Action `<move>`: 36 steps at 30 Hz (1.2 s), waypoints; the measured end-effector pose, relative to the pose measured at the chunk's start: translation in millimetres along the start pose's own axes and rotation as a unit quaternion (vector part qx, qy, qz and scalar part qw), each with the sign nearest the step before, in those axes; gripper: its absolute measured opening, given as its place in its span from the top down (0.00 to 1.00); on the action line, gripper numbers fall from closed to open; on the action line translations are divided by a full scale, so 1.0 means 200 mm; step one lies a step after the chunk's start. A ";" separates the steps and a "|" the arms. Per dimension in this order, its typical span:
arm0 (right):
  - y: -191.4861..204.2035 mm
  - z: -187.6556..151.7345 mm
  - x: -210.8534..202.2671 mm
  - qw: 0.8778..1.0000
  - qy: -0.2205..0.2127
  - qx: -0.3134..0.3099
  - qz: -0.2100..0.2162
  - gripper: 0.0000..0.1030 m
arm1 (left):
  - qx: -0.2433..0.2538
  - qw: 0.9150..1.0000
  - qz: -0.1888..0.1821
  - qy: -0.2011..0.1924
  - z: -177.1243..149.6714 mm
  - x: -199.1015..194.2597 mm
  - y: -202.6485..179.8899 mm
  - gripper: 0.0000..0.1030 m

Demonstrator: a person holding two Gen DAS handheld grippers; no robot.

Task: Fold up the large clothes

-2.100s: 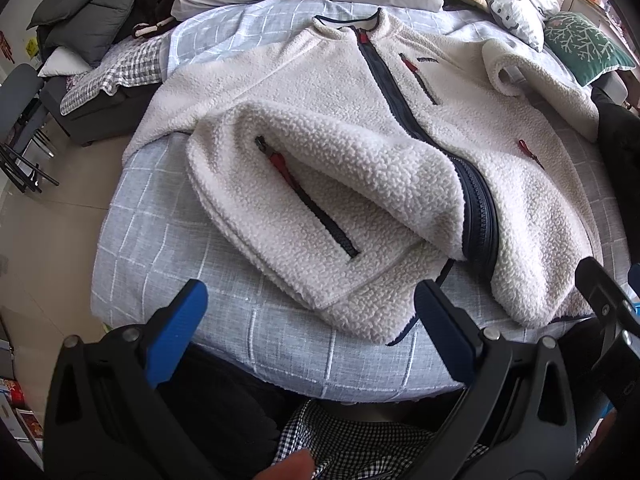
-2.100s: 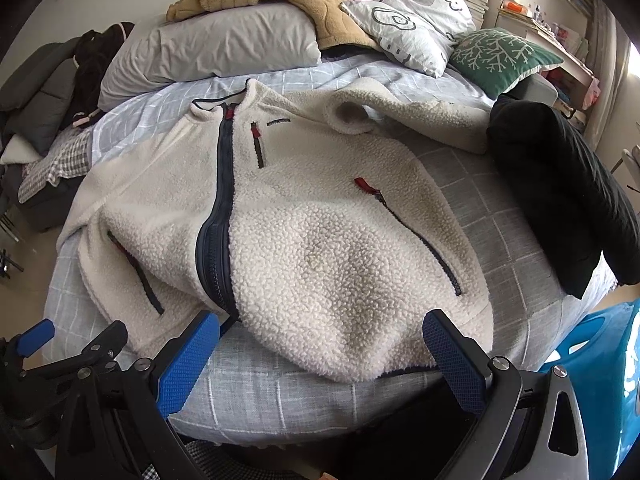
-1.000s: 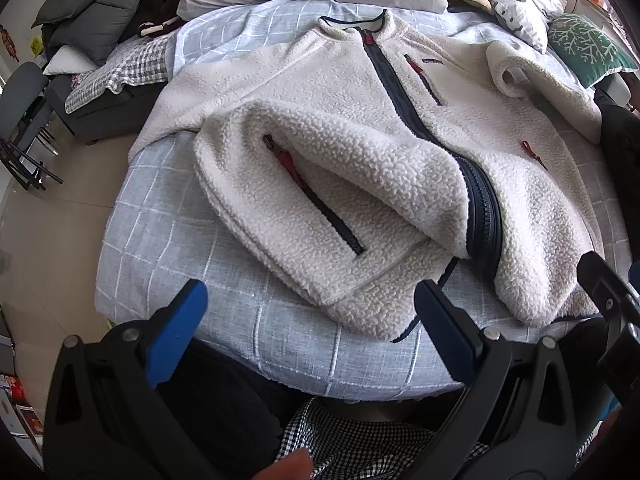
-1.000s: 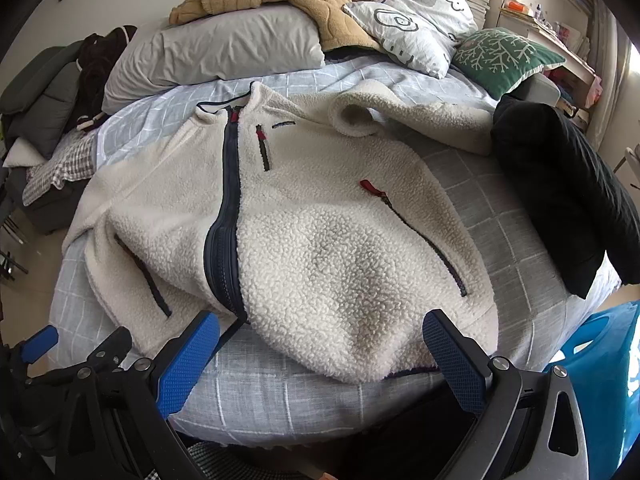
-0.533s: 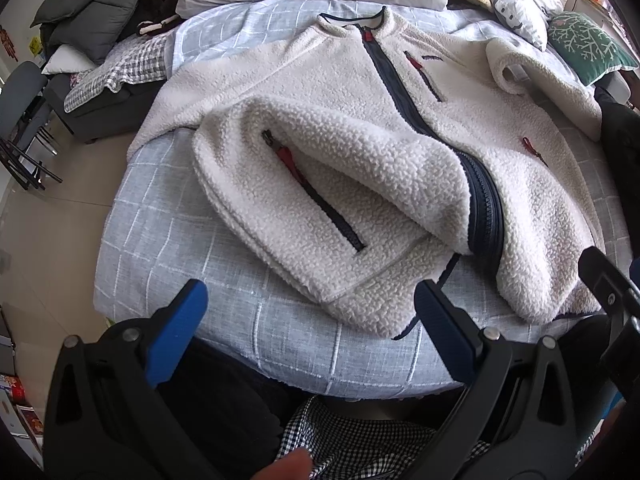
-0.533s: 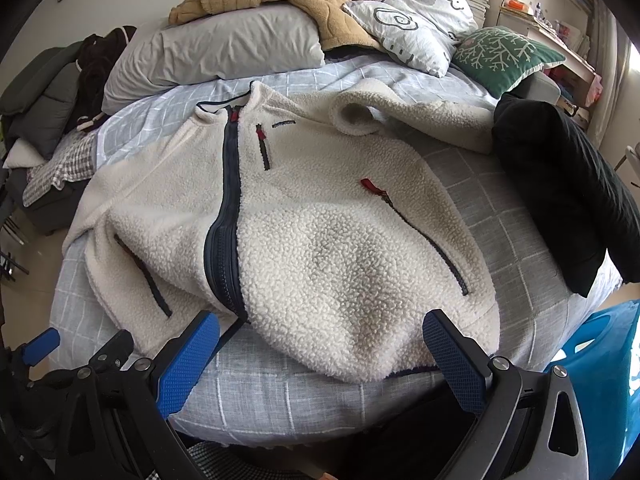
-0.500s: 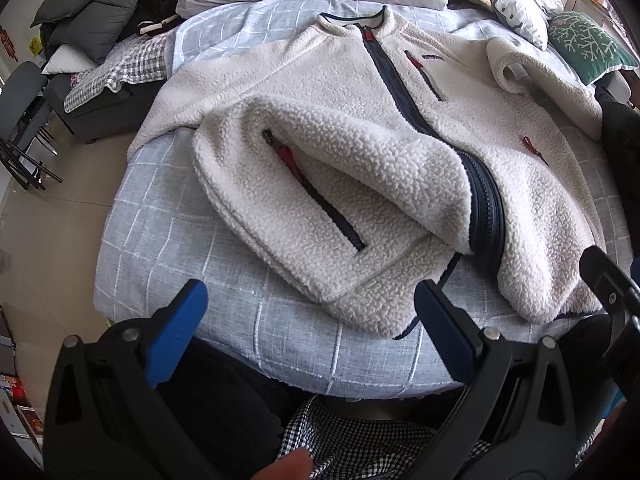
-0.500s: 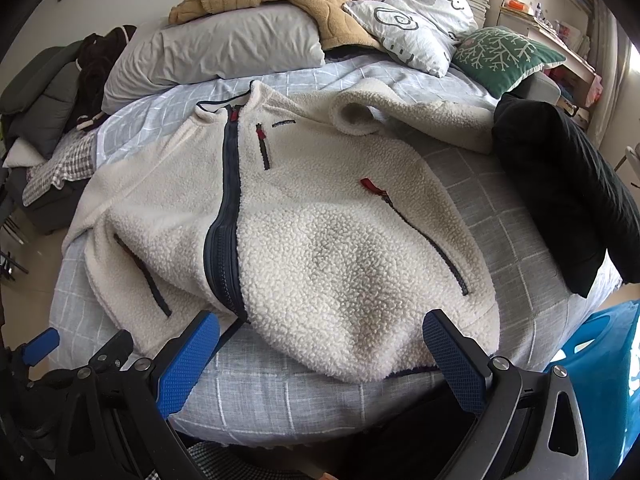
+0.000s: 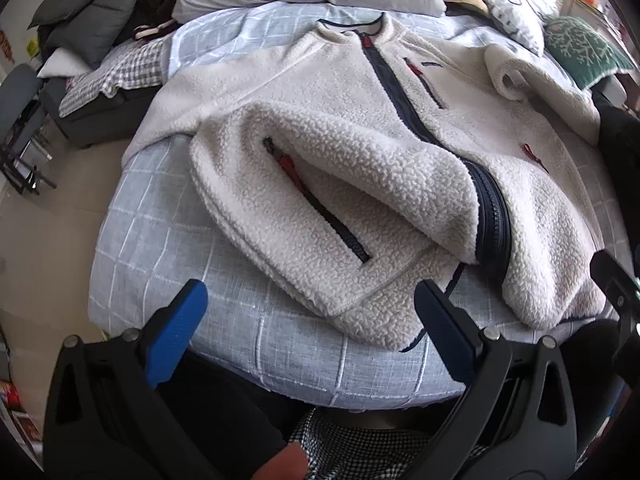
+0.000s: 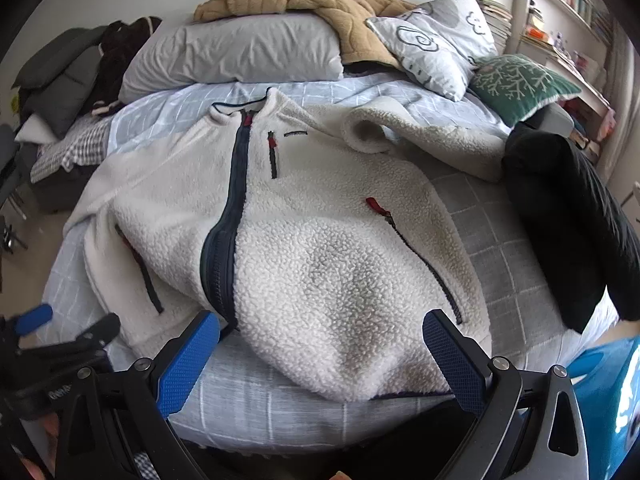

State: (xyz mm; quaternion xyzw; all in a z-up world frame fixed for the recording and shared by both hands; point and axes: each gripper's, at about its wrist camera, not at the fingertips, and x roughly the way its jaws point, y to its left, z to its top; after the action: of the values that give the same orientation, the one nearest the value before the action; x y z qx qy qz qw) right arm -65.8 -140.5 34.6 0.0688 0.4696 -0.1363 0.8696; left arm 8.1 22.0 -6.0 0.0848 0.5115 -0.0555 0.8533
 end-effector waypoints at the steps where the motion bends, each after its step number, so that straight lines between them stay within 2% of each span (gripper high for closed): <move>1: -0.01 0.00 0.00 1.000 0.000 -0.004 -0.001 0.00 | 0.003 1.000 -0.010 0.002 0.00 0.00 0.00 0.00; 3: -0.02 0.00 0.01 1.000 -0.001 -0.014 -0.004 0.00 | 0.002 0.999 -0.038 0.009 0.02 0.01 0.03 0.00; 9: -0.15 0.00 0.03 0.999 0.004 -0.038 0.004 0.00 | -0.008 0.998 -0.061 0.025 0.05 0.04 0.13 0.00; 13: -0.29 0.01 0.04 0.999 0.016 -0.029 0.014 0.00 | -0.035 0.995 -0.088 0.033 0.04 0.08 0.25 0.00; 15: -0.37 0.00 0.06 0.999 0.026 -0.019 0.021 0.00 | -0.049 0.992 -0.112 0.040 0.03 0.13 0.29 0.00; 18: -0.47 -0.02 0.11 0.998 0.050 0.004 0.035 0.00 | -0.079 0.980 -0.167 0.069 0.02 0.24 0.30 0.04; 19: -0.52 -0.03 0.14 0.997 0.060 0.016 0.042 0.00 | -0.084 0.978 -0.175 0.078 0.02 0.28 0.29 0.06; 21: -0.57 -0.04 0.17 0.996 0.071 0.031 0.047 0.00 | -0.095 0.971 -0.196 0.096 0.01 0.36 0.26 0.15; 26: -0.72 -0.08 0.27 0.990 0.103 0.073 0.064 0.00 | -0.112 0.958 -0.230 0.129 -0.02 0.49 0.18 0.26; 29: -0.77 -0.10 0.32 0.986 0.124 0.088 0.060 0.00 | -0.115 0.954 -0.240 0.140 -0.04 0.54 0.14 0.37; 31: -0.79 -0.11 0.36 0.984 0.137 0.097 0.060 0.00 | -0.118 0.954 -0.239 0.139 -0.04 0.55 0.12 0.43; 33: -0.81 -0.12 0.39 0.982 0.147 0.102 0.060 0.00 | -0.114 0.956 -0.237 0.132 -0.03 0.55 0.12 0.61; 34: -0.81 -0.12 0.40 0.981 0.151 0.103 0.066 0.00 | -0.112 0.957 -0.237 0.128 -0.02 0.54 0.12 0.67; 35: -0.82 -0.13 0.42 0.979 0.156 0.107 0.074 0.00 | -0.112 0.957 -0.240 0.123 -0.02 0.53 0.13 0.80; 36: -0.82 -0.13 0.44 0.978 0.161 0.110 0.080 0.00 | -0.109 0.958 -0.238 0.115 -0.01 0.50 0.14 0.85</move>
State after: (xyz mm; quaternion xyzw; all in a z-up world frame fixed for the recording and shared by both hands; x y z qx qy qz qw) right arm -90.9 -305.6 -51.5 0.2224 0.5783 -0.1042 0.7780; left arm 58.6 49.5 -93.4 -0.1272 0.6147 -0.1903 0.7548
